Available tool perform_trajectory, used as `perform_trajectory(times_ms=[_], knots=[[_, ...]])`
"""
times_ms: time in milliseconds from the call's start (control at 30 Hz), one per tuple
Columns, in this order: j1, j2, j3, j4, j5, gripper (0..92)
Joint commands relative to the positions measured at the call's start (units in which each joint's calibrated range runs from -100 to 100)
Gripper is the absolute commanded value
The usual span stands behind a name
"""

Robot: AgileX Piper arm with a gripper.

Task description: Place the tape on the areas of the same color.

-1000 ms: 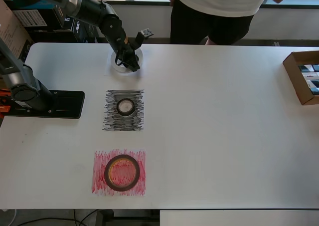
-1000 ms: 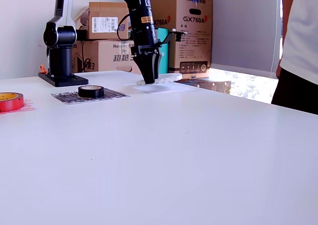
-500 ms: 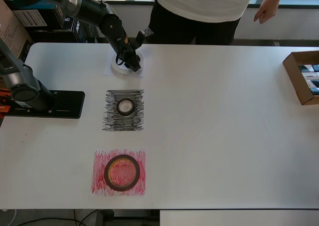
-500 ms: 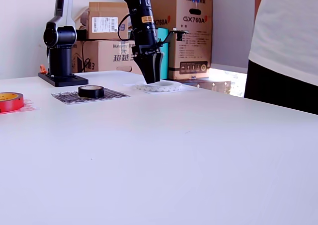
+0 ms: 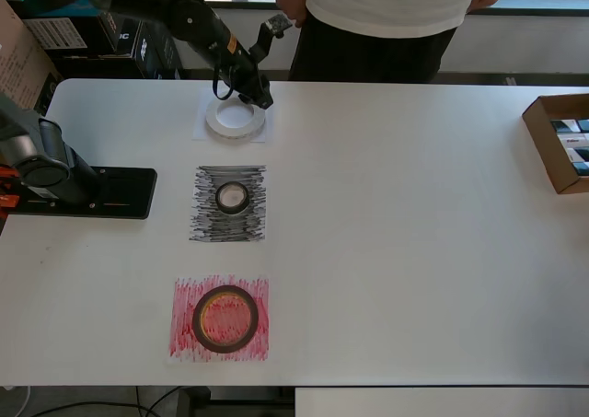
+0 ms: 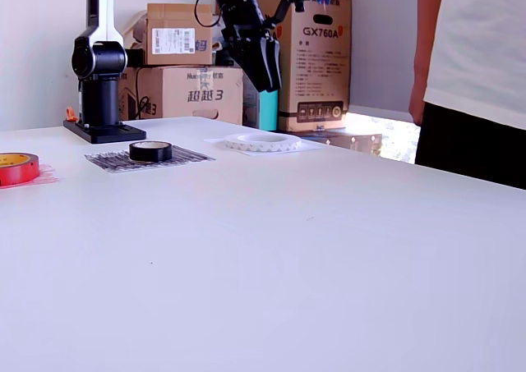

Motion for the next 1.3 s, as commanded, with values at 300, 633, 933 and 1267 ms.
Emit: perform_trajectory(times_ms=[300, 633, 933, 1267], knots=[[-10.71, -34.93, 0.81, -1.16, -4.59, 43.6], [-16.31, -57.01, 10.08, -1.24, -10.65, 43.6], [-17.73, -78.05, 20.08, -1.33, -14.49, 43.2], [-17.66, -87.97, 30.71, -18.47, -16.95, 15.7]])
